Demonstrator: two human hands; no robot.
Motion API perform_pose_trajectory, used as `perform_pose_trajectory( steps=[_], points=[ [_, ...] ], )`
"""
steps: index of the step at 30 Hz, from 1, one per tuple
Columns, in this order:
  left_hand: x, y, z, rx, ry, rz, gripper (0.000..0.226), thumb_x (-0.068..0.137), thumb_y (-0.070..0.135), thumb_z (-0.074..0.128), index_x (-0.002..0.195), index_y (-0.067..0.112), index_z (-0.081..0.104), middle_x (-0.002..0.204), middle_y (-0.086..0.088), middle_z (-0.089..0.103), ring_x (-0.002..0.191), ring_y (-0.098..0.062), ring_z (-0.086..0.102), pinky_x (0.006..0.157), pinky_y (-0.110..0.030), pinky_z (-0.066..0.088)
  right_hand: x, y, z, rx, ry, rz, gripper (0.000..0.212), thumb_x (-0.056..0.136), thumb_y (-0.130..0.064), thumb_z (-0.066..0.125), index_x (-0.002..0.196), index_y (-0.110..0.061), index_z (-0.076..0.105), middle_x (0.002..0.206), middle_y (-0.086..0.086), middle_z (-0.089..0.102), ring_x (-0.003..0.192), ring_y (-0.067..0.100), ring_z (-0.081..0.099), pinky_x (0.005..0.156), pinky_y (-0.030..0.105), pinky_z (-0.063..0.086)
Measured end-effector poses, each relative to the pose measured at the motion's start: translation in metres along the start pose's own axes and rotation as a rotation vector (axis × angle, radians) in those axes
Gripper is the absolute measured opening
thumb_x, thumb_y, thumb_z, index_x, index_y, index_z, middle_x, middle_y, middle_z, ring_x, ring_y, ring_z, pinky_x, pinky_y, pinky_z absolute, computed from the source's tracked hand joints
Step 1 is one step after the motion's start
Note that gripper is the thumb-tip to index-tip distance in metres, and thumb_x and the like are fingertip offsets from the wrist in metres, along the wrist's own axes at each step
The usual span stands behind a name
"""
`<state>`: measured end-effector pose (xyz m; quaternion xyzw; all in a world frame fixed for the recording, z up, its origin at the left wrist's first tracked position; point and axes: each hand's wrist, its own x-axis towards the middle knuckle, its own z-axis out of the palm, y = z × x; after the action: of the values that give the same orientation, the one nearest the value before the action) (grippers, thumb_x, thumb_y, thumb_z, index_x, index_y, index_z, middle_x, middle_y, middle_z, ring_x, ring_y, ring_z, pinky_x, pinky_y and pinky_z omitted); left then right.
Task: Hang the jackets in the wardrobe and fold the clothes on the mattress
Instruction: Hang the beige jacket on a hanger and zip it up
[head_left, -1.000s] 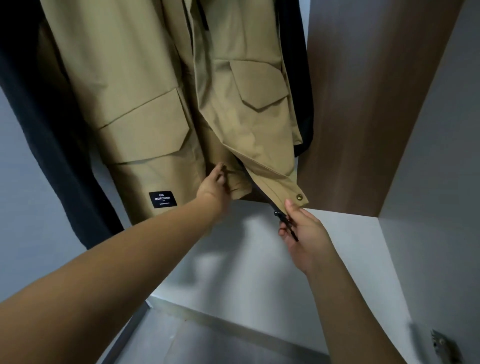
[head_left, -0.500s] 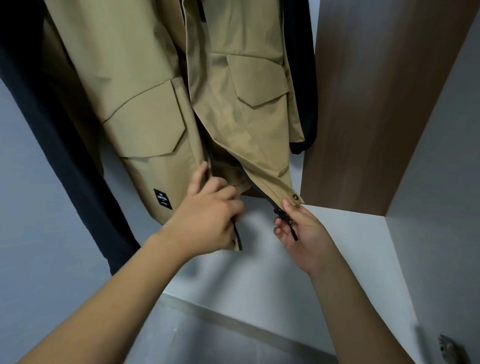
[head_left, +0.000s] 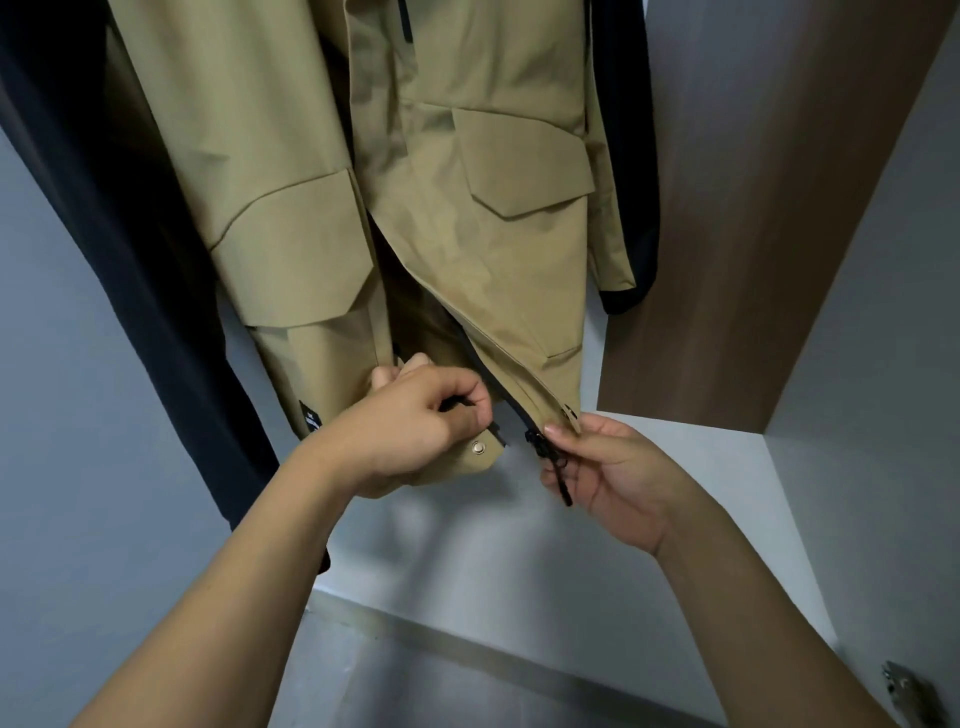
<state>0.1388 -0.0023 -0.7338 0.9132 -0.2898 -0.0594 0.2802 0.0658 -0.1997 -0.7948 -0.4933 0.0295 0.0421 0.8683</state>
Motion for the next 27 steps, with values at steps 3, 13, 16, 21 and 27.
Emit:
perform_pose_trajectory(
  steps=[3,13,16,21,27],
  points=[
    [0.002,0.002,-0.008,-0.012,0.019,0.053,0.024,0.095,0.042,0.059,0.074,0.052,0.059,0.100,-0.004,0.060,0.111,-0.025,0.044,0.101,-0.034,0.028,0.001,0.003,0.011,0.003,0.020,-0.038,0.012,0.073,-0.007,0.070,0.078,-0.013,0.078,0.074,0.006,0.067,0.058,0.012,0.059,0.060,0.024,0.054],
    [0.006,0.003,-0.009,0.023,0.115,0.072,0.019,0.094,0.041,0.058,0.075,0.042,0.059,0.101,-0.003,0.063,0.115,-0.024,0.042,0.093,-0.029,0.020,0.001,0.005,0.027,0.023,0.052,-0.126,0.014,0.071,-0.009,0.067,0.078,-0.015,0.079,0.078,0.002,0.070,0.064,0.010,0.060,0.065,0.024,0.051],
    [0.004,0.004,-0.010,0.020,0.133,0.058,0.020,0.094,0.041,0.057,0.074,0.043,0.059,0.101,-0.004,0.061,0.115,-0.025,0.040,0.089,-0.027,0.018,0.000,0.003,0.026,0.017,0.046,-0.113,0.014,0.072,-0.010,0.068,0.078,-0.016,0.079,0.078,0.001,0.070,0.064,0.010,0.062,0.067,0.024,0.053],
    [0.003,0.009,-0.011,0.024,0.105,0.060,0.021,0.094,0.043,0.057,0.073,0.045,0.058,0.100,-0.004,0.062,0.113,-0.028,0.043,0.096,-0.030,0.022,0.002,0.003,0.024,-0.003,0.044,-0.100,0.014,0.072,-0.011,0.069,0.080,-0.015,0.080,0.081,0.002,0.071,0.064,0.010,0.061,0.068,0.025,0.052],
    [0.001,0.012,-0.009,0.042,0.092,0.068,0.019,0.092,0.042,0.056,0.073,0.042,0.058,0.098,-0.003,0.061,0.113,-0.024,0.041,0.095,-0.029,0.020,0.003,0.003,0.024,-0.001,0.038,-0.089,0.013,0.072,-0.011,0.068,0.078,-0.015,0.079,0.079,0.002,0.069,0.064,0.011,0.059,0.070,0.027,0.049]
  ],
)
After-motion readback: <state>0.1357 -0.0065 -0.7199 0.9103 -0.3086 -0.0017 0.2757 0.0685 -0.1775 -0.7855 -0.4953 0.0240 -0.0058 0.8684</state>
